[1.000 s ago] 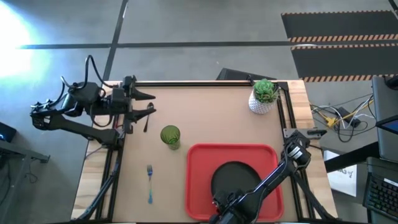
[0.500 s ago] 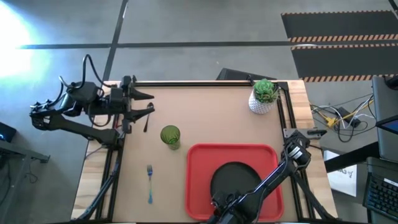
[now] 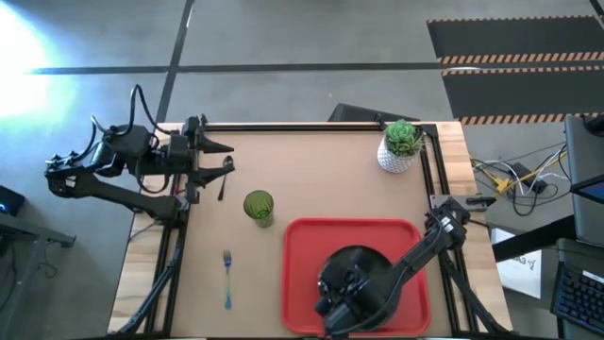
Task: Pick and place plate/cup/fork/spoon on tray
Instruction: Put the green cup to the top left side of the black plate on the red serving tray
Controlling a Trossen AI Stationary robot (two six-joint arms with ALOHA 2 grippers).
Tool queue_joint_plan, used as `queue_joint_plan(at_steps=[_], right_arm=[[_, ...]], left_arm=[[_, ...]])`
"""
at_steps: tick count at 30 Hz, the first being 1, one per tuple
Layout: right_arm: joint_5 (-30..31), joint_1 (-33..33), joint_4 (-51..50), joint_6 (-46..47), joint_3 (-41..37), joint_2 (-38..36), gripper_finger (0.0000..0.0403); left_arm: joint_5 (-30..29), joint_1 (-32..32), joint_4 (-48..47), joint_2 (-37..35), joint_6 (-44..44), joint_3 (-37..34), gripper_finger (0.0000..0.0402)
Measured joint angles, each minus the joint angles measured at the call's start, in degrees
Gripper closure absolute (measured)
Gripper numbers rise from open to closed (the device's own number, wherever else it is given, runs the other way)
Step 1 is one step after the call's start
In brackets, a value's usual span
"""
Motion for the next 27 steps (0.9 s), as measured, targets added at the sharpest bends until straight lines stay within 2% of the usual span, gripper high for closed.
queue_joint_plan(at_steps=[3,7,19,23,27], right_arm=[[4.32,-1.72,-1.70,-5.52,5.19,-0.02,0.0284],[3.80,-4.80,1.29,-13.80,5.20,-2.32,0.0284],[-6.71,-17.99,6.72,-35.78,5.11,-11.27,0.0284],[-12.11,-22.20,13.18,-42.77,5.07,-13.42,0.0284],[-20.31,-26.78,19.76,-48.82,5.05,-13.71,0.0284]], left_arm=[[0.00,0.01,0.06,-0.33,0.00,-0.06,0.0207],[0.00,-0.01,-0.02,-0.69,-0.01,-0.16,0.0207],[0.02,-0.01,-2.94,-2.67,-0.31,-0.01,0.0207],[0.15,0.01,-2.96,-3.62,-0.37,-0.20,0.0207],[0.76,0.00,-2.97,-4.44,-0.37,-0.05,0.0207]])
